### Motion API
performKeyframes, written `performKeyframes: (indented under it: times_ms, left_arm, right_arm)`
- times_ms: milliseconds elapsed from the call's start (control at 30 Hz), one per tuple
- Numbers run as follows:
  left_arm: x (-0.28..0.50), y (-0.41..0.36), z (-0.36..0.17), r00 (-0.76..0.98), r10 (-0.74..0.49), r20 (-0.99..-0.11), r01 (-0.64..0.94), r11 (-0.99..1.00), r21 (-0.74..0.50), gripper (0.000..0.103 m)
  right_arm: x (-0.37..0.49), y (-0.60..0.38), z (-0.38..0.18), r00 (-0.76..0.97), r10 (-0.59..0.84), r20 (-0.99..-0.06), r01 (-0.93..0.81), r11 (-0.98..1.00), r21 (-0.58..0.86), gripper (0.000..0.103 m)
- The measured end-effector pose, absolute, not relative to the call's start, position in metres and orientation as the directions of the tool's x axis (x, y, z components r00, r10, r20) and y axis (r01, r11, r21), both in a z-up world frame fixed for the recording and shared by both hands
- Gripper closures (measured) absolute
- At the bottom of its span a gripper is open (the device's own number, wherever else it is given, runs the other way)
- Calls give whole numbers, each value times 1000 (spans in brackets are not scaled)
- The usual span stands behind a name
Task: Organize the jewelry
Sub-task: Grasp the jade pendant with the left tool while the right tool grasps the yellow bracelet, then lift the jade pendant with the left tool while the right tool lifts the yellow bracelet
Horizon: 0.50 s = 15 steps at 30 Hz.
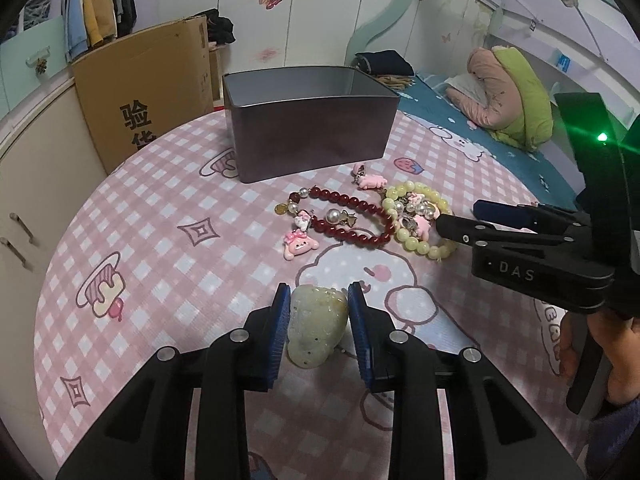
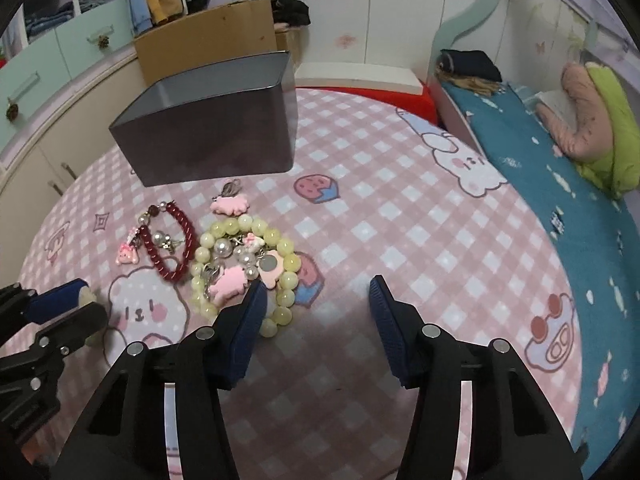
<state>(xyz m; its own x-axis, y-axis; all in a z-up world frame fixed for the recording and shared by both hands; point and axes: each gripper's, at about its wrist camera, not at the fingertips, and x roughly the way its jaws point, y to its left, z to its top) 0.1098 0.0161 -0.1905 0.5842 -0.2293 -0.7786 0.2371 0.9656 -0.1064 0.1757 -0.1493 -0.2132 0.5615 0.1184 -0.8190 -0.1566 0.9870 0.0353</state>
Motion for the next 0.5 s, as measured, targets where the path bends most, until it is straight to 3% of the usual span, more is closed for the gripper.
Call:
performKeyframes:
  times_ms: [100, 167, 233, 300, 500]
  left_arm:
    - [109, 17, -191, 580, -249, -775, 244, 962, -125, 75]
    - [108, 17, -190, 580, -254, -774, 247, 960, -130, 75]
    - [108, 17, -189, 581, -259, -772, 248, 959, -135, 75]
    - [107, 18, -187, 582, -267, -768, 253, 957, -141, 75]
    - [103, 20, -181, 585, -284, -759, 265, 952, -152, 75]
  right_arm:
    - [176, -149, -214, 562, 118, -819, -166, 986, 28, 51]
    - [176, -148, -213, 558, 137, -819, -182, 982, 41, 58]
    - [175, -144, -211, 547, 158, -822, -206, 977, 51, 80]
    - [173, -141, -210, 537, 169, -826, -221, 974, 55, 91]
    - [156, -141, -200, 558, 195, -807, -223, 971, 81, 93]
